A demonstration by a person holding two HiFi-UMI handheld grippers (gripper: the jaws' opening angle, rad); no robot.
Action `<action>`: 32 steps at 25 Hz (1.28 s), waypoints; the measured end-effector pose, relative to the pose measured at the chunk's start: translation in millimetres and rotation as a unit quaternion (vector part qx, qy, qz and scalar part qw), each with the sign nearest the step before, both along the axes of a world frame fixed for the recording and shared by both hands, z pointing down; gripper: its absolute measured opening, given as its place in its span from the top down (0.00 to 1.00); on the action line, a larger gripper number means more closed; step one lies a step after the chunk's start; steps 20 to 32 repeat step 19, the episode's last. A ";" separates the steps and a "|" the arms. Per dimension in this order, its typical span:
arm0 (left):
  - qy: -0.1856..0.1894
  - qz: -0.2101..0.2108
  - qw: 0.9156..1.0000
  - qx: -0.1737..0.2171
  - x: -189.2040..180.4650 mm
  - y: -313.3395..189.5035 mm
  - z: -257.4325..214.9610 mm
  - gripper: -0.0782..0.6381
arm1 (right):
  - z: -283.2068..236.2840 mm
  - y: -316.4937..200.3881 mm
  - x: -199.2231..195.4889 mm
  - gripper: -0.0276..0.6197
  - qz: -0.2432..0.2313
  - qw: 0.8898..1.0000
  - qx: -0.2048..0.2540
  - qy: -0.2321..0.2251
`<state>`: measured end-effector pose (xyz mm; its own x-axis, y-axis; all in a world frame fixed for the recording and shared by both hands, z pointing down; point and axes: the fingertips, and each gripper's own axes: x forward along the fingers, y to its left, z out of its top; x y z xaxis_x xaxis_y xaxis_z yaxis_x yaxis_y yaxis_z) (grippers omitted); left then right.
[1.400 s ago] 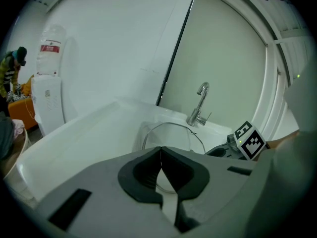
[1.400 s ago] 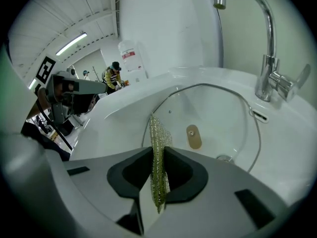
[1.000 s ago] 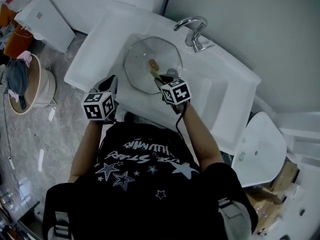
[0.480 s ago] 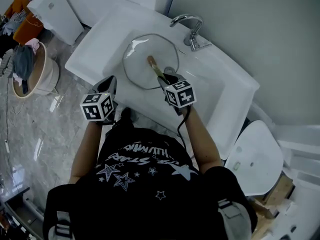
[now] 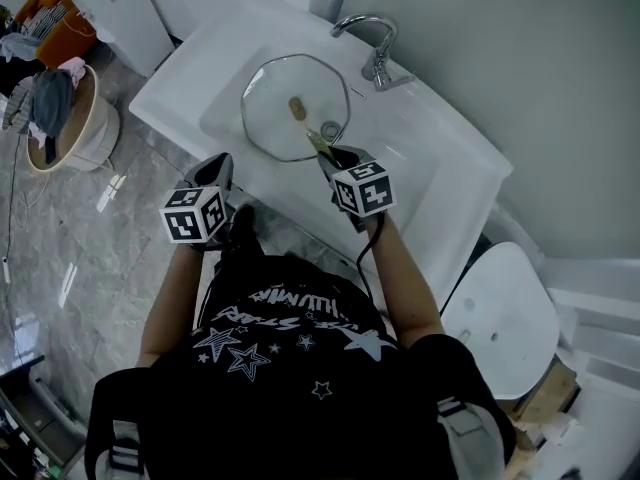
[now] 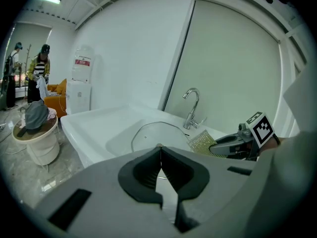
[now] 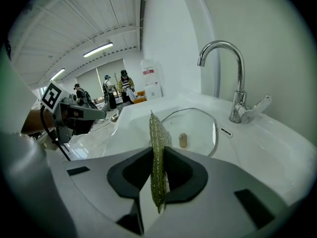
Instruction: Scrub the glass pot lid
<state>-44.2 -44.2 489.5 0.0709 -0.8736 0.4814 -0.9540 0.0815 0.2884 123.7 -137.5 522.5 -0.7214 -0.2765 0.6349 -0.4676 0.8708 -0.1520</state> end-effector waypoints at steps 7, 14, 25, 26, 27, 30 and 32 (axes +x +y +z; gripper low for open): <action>0.003 -0.011 1.000 0.004 25.9 31.4 6.2 0.88 | 2.1 27.6 27.0 0.85 -0.012 1.000 0.005 -0.001; -0.001 -0.023 1.000 -0.007 34.3 58.4 9.6 0.88 | 5.4 41.4 39.5 0.85 -0.013 1.000 0.001 -0.006; -0.004 -0.021 1.000 -0.006 41.2 62.5 10.3 0.88 | 0.2 33.4 49.7 0.85 -0.004 1.000 0.012 -0.014; -0.004 -0.021 1.000 -0.006 41.2 62.5 10.3 0.88 | 0.2 33.4 49.7 0.85 -0.004 1.000 0.012 -0.014; -0.004 -0.021 1.000 -0.006 41.2 62.5 10.3 0.88 | 0.2 33.4 49.7 0.85 -0.004 1.000 0.012 -0.014; -0.004 -0.021 1.000 -0.006 41.2 62.5 10.3 0.88 | 0.2 33.4 49.7 0.85 -0.004 1.000 0.012 -0.014; -0.004 -0.021 1.000 -0.006 41.2 62.5 10.3 0.88 | 0.2 33.4 49.7 0.85 -0.004 1.000 0.012 -0.014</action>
